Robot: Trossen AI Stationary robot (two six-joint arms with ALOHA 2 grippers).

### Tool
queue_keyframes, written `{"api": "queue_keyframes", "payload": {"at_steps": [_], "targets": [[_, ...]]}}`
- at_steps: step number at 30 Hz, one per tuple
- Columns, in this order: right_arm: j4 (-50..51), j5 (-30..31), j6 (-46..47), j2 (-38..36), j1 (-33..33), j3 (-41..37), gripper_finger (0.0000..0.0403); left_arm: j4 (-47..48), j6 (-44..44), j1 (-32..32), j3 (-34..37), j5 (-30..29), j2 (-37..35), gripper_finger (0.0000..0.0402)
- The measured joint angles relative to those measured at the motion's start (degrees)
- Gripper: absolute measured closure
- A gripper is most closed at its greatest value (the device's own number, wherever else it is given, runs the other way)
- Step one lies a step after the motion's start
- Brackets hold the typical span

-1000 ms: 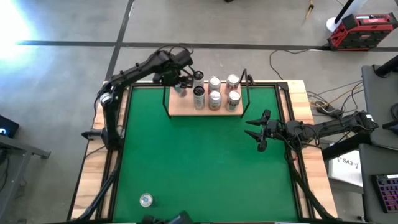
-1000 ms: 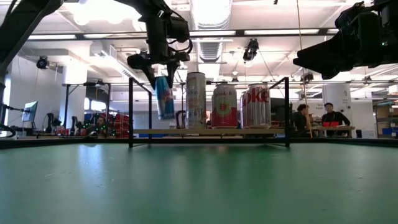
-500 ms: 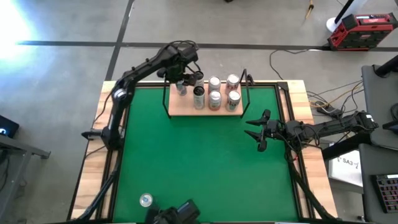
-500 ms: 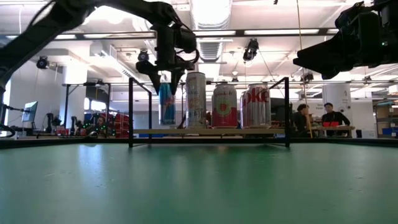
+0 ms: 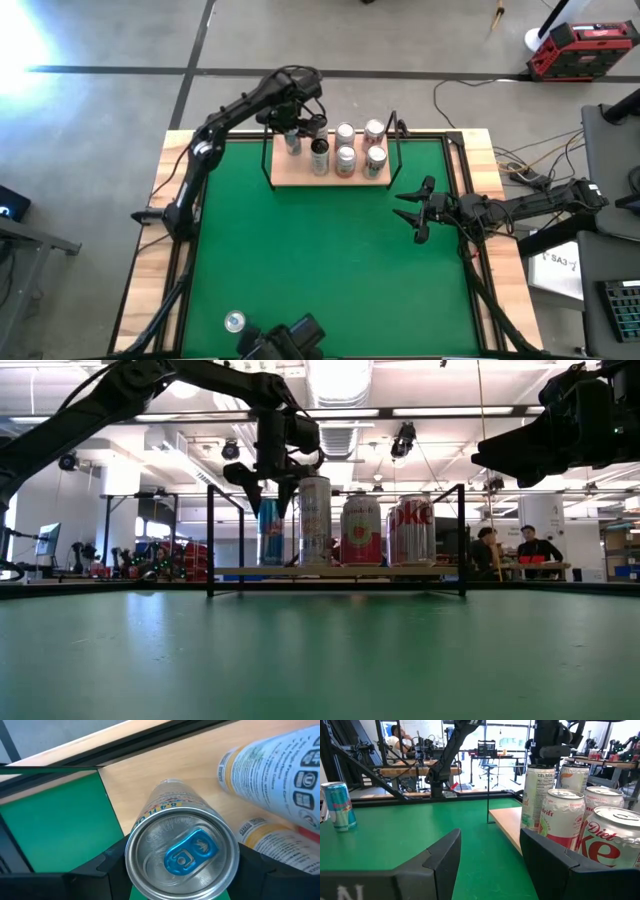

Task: Place canned beverage on shelf
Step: Put the top blue soda can on the shelf

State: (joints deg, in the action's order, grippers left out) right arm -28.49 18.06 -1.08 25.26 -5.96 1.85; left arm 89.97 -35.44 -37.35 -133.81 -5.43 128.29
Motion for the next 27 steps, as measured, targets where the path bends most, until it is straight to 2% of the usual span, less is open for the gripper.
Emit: {"api": "queue_keyframes", "payload": {"at_steps": [27], "targets": [[0.0, 0.0, 0.0, 0.0, 0.0, 0.0, 0.0209, 0.1, 0.4, -1.3, -0.3, 0.0, -0.1, 0.0177]]}}
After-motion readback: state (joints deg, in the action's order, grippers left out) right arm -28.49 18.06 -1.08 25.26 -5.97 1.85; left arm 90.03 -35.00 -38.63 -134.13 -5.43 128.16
